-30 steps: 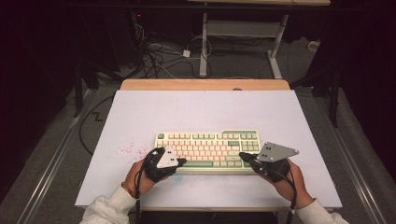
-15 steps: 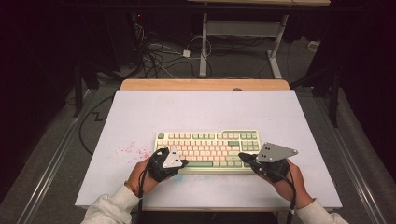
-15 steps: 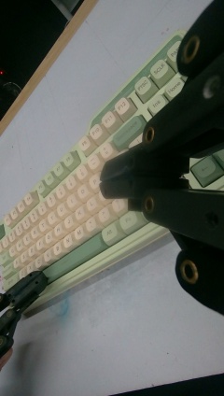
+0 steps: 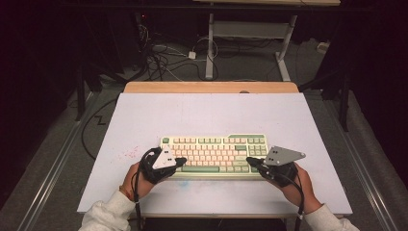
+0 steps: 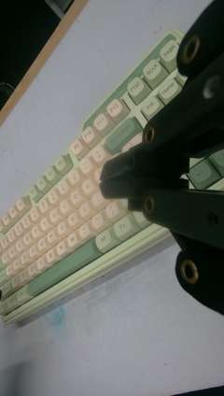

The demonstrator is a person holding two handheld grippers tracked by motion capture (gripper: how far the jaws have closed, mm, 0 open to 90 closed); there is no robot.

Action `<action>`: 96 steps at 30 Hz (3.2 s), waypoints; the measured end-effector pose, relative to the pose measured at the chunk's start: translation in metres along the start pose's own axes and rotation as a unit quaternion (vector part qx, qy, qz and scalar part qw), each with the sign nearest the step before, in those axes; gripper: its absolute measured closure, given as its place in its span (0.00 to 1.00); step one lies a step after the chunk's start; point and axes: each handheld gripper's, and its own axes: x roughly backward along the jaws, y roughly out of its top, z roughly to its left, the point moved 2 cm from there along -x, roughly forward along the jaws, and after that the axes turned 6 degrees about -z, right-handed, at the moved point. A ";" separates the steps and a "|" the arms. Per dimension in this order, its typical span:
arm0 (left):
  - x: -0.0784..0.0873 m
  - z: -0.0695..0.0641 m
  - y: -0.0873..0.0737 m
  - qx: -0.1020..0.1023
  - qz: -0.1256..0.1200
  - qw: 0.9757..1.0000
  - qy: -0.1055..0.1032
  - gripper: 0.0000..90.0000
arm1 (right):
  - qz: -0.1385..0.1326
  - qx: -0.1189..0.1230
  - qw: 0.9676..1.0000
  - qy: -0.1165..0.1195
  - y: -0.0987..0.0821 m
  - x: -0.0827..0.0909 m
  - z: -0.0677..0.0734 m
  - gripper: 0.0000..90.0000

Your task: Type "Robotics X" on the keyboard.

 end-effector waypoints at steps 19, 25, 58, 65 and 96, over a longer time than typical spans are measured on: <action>0.004 0.007 -0.004 0.008 0.002 1.000 0.012 0.97 | 0.027 -0.006 1.000 0.006 -0.009 -0.023 -0.003 1.00; 0.005 0.008 -0.004 0.007 0.003 1.000 0.012 0.97 | 0.035 -0.008 0.999 0.005 -0.010 -0.030 -0.003 1.00; 0.009 0.011 -0.006 0.012 0.001 1.000 0.016 0.97 | 0.081 -0.011 0.997 0.002 -0.019 -0.051 -0.005 1.00; 0.014 0.013 -0.005 0.015 -0.005 1.000 0.020 0.97 | 0.083 -0.016 0.996 0.003 -0.021 -0.054 -0.007 1.00; 0.020 0.026 -0.018 0.031 0.021 0.999 0.028 0.97 | 0.081 -0.017 0.997 0.001 -0.021 -0.053 -0.006 1.00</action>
